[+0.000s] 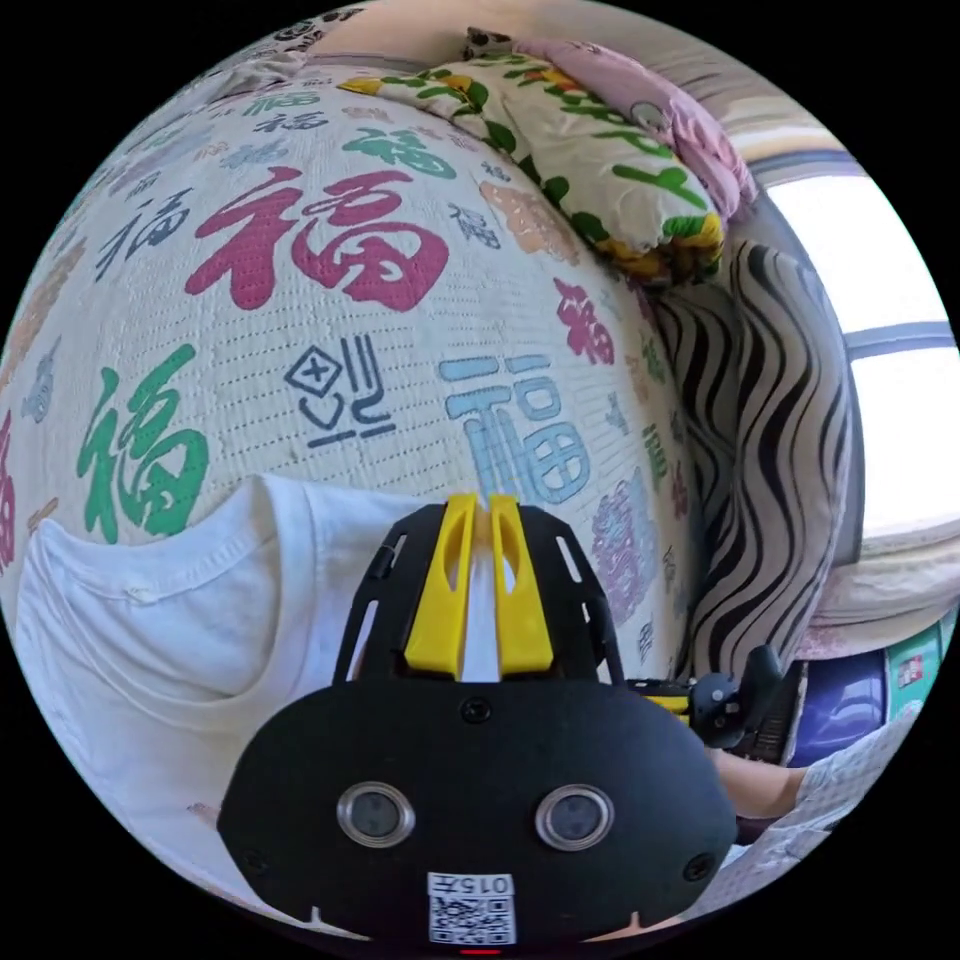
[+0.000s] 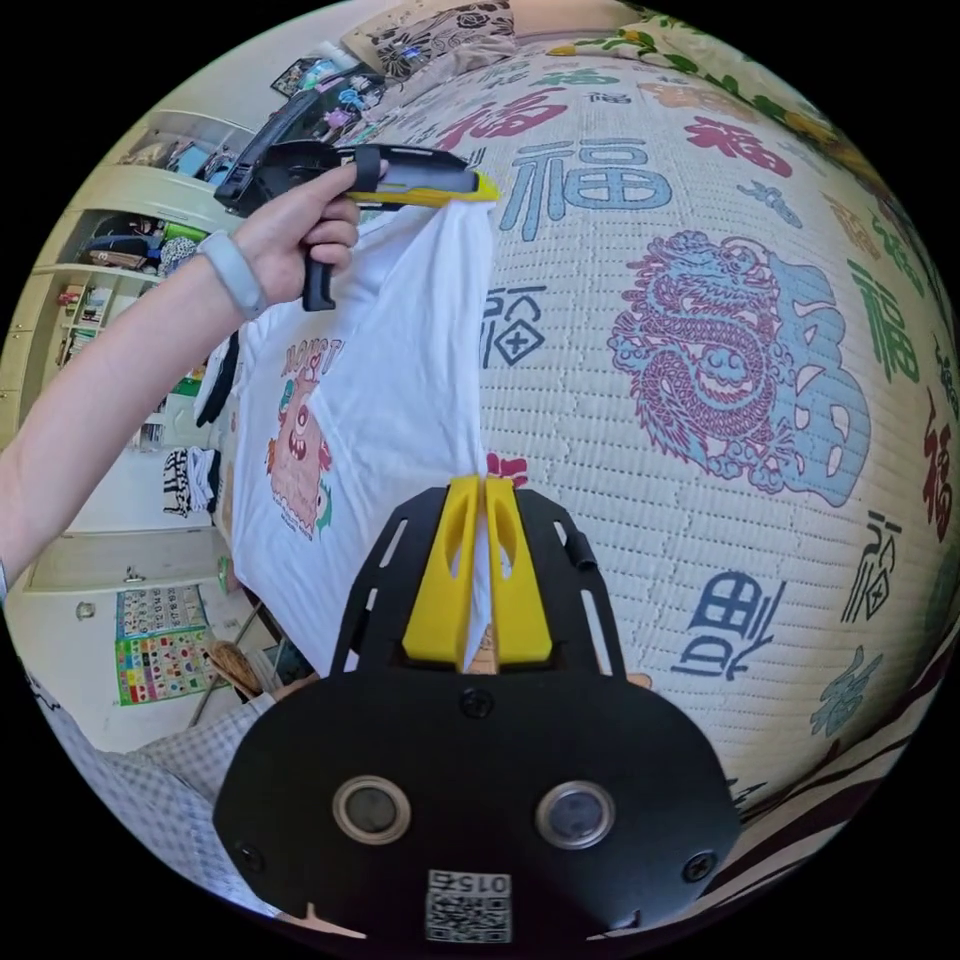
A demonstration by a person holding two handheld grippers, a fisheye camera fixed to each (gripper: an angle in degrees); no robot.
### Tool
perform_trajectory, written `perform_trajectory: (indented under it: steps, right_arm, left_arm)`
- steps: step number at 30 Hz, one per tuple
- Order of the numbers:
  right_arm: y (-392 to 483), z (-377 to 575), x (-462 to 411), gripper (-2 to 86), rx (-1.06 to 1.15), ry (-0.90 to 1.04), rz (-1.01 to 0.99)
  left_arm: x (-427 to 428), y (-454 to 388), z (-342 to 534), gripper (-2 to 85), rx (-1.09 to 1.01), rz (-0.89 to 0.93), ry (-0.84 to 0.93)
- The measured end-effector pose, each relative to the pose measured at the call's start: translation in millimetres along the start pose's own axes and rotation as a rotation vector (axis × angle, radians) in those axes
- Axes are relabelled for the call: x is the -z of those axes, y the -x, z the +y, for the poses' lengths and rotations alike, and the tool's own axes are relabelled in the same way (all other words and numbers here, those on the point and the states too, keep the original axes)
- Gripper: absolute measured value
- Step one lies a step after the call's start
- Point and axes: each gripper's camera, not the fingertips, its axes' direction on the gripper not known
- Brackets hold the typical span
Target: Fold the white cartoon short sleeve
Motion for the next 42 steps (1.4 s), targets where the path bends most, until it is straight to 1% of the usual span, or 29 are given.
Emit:
perform_trajectory:
  steps: [1, 3, 5, 7, 9, 12, 13, 15, 19, 22, 24, 26, 29, 32, 34, 35, 37, 38, 40, 41, 42]
  right_arm:
    - [-2.2, 3.8, -2.7, 0.8, 0.005, -0.003, 0.003]
    - [-4.7, 8.2, -9.3, 0.6, 0.013, 0.0, 0.0]
    - [-7.9, 12.1, -15.8, 0.7, 0.011, -0.001, -0.008]
    - [-12.8, 18.9, -19.8, 1.4, 0.0, -0.006, -0.026]
    - [-17.8, 26.1, -20.2, 2.5, -0.019, -0.007, -0.036]
    - [-15.7, 37.6, -8.5, 4.3, -0.015, -0.089, -0.032]
    - [-7.9, 39.0, -5.1, 4.2, 0.018, -0.125, -0.017]
    - [9.1, 34.9, -11.0, 3.8, 0.096, -0.129, -0.017]
    - [50.9, 22.7, -67.2, 1.5, 0.233, -0.013, -0.008]
    - [75.0, 27.6, -115.5, 0.5, 0.29, 0.078, 0.003]
    - [85.2, 38.4, -143.5, 0.1, 0.302, 0.125, 0.074]
    - [91.2, 52.3, -152.1, -0.2, 0.305, 0.074, 0.11]
    - [98.1, 63.3, -164.9, -0.3, 0.263, 0.078, 0.157]
    - [111.5, 69.0, -164.0, -0.3, 0.175, 0.07, 0.223]
    - [139.7, 64.2, -155.7, -0.1, 0.128, 0.03, 0.264]
    - [149.7, 60.2, -155.2, 0.0, 0.121, 0.024, 0.264]
    - [201.4, 33.8, -163.7, 0.5, 0.116, 0.0, 0.229]
    - [217.9, 24.4, -169.1, 0.6, 0.123, -0.009, 0.214]
    - [288.6, -20.1, -204.3, 1.2, 0.193, -0.037, 0.144]
    - [307.4, -33.0, -216.6, 1.3, 0.22, -0.038, 0.133]
    - [344.2, -61.0, -244.1, 1.7, 0.262, -0.033, 0.12]
  left_arm:
    - [-1.9, -1.5, -6.8, 2.1, 0.017, 0.014, -0.004]
    - [-11.3, -7.4, -16.4, 2.6, 0.0, -0.047, 0.033]
    - [-6.6, -10.4, -26.9, 4.3, 0.012, -0.036, 0.026]
    - [12.1, -15.5, -39.7, 8.4, 0.005, 0.029, 0.011]
    - [41.0, -20.9, -39.8, 10.0, -0.003, 0.019, -0.015]
    - [104.7, -44.6, -5.3, 9.8, -0.029, -0.093, -0.092]
    - [122.4, -57.0, 16.6, 9.6, -0.051, -0.123, -0.086]
    - [138.1, -73.2, 54.9, 9.2, -0.061, -0.191, -0.046]
    - [136.9, -88.8, 129.9, 7.4, -0.036, -0.382, 0.052]
    - [131.7, -84.0, 142.2, 5.8, -0.037, -0.454, 0.082]
    - [143.3, -82.4, 138.8, 4.3, -0.055, -0.438, 0.048]
    - [156.0, -78.1, 131.5, 3.2, -0.068, -0.4, 0.043]
    - [182.9, -65.8, 123.5, 2.4, -0.079, -0.308, 0.016]
    - [235.4, -46.5, 127.2, 3.0, -0.028, -0.23, -0.047]
    - [307.0, -21.8, 148.9, 4.7, 0.025, -0.182, -0.15]
    - [326.6, -12.3, 156.3, 5.3, 0.051, -0.178, -0.169]
    - [409.0, 38.2, 193.4, 7.7, 0.191, -0.192, -0.243]
    - [429.8, 53.3, 204.3, 7.9, 0.232, -0.201, -0.266]
    - [504.6, 119.5, 248.0, 8.8, 0.404, -0.23, -0.361]
    - [519.7, 136.5, 256.9, 9.0, 0.446, -0.231, -0.377]
    - [544.7, 168.4, 270.5, 9.3, 0.515, -0.223, -0.399]
